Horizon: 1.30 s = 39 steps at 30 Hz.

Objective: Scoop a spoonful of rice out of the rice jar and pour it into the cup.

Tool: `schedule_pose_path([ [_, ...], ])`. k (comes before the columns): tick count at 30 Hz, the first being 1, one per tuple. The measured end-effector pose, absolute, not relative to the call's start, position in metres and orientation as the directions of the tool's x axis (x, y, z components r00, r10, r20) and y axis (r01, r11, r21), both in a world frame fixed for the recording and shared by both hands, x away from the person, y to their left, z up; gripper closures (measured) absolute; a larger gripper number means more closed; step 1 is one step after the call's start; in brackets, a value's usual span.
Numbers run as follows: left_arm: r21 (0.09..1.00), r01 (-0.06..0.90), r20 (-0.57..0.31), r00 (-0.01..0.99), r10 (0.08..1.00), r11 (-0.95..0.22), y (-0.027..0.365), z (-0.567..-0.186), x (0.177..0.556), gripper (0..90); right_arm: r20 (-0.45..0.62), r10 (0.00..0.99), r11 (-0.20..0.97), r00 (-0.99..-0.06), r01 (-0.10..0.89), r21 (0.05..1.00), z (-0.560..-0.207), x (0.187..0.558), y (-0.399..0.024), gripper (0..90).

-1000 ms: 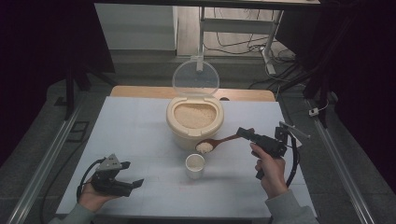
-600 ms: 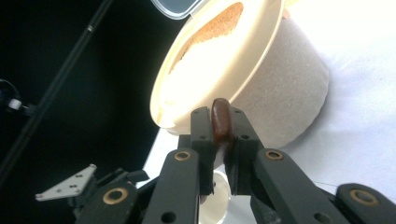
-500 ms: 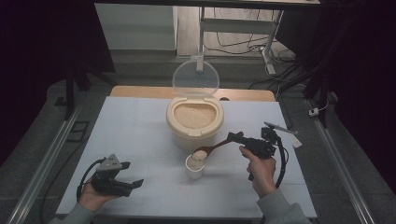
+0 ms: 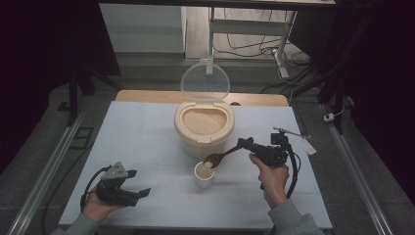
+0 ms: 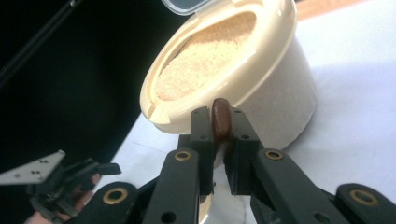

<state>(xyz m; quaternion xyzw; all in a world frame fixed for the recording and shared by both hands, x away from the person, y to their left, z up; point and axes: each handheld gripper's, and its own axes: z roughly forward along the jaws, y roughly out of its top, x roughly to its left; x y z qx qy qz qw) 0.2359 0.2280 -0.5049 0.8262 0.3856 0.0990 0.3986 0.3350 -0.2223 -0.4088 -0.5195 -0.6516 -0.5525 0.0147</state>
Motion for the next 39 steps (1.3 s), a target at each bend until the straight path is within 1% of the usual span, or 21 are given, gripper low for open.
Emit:
schedule_pose_path([
  [5, 0.735, 0.557, -0.142, 0.684, 0.716, -0.386, 0.228, -0.505, 0.236, 13.6, 0.489, 0.684, -0.058, -0.542, 0.628, 0.776, -0.398, 0.328, -0.214, 83.6],
  [10, 0.735, 0.557, -0.142, 0.684, 0.715, -0.387, 0.228, -0.505, 0.236, 13.6, 0.411, 0.697, 0.009, -0.588, 0.580, 0.815, -0.395, 0.323, -0.207, 83.6],
  [19, 0.737, 0.559, -0.143, 0.679, 0.720, -0.381, 0.229, -0.505, 0.236, 13.7, 0.420, 0.657, -0.021, -0.627, 0.541, 0.841, -0.385, 0.316, -0.219, 83.6],
  [24, 0.743, 0.555, -0.139, 0.676, 0.724, -0.375, 0.230, -0.504, 0.236, 13.7, 0.372, 0.655, 0.009, -0.658, 0.499, 0.867, -0.377, 0.311, -0.232, 83.6],
  [32, 0.748, 0.553, -0.139, 0.672, 0.728, -0.368, 0.229, -0.505, 0.237, 13.6, 0.289, 0.624, 0.135, -0.726, 0.464, 0.875, -0.372, 0.307, -0.245, 83.6],
  [39, 0.747, 0.553, -0.138, 0.672, 0.728, -0.369, 0.229, -0.505, 0.237, 13.6, 0.251, 0.580, 0.291, -0.776, 0.484, 0.825, -0.376, 0.308, -0.237, 83.5],
])
